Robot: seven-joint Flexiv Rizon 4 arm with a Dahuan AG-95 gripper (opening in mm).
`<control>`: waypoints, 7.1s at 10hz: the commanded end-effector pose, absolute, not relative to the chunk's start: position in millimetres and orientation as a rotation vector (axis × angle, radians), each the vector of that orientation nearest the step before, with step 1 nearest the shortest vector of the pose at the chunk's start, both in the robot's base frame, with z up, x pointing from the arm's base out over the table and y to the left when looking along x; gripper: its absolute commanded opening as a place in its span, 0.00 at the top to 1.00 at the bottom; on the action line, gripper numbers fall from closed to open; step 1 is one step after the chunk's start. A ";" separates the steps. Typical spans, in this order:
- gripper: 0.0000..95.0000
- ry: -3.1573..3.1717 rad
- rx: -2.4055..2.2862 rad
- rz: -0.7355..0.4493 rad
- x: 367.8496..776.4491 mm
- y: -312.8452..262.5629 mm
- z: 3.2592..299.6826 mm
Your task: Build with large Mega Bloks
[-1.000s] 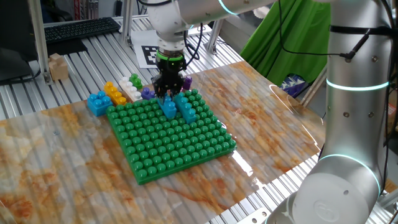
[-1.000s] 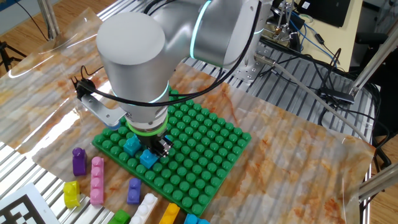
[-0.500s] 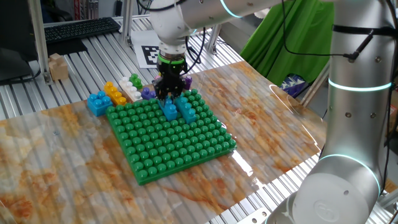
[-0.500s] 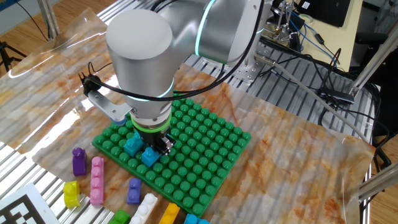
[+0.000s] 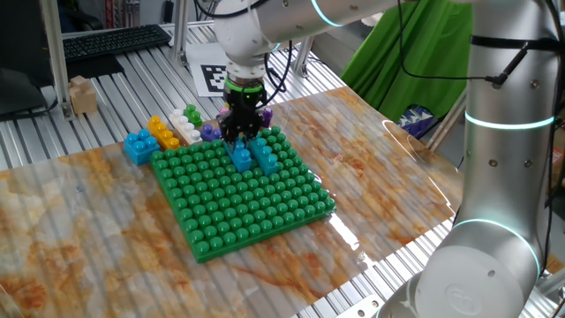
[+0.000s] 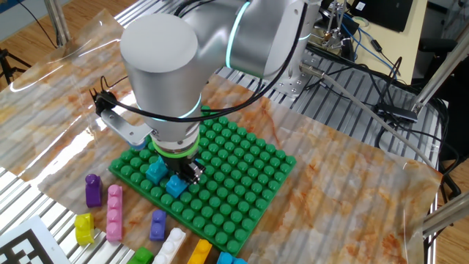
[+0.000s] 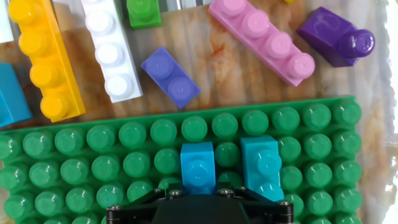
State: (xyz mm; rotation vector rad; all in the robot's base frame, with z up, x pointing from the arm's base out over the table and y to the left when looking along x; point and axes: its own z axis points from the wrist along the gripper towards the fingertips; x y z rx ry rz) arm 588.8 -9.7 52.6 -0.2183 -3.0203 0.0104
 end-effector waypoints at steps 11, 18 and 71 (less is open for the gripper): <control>0.00 -3.008 -0.280 0.086 585.8 -8.6 50.9; 1.00 -2.989 -0.186 0.068 579.3 -5.2 67.3; 1.00 -2.958 -0.143 0.030 594.5 -13.7 101.6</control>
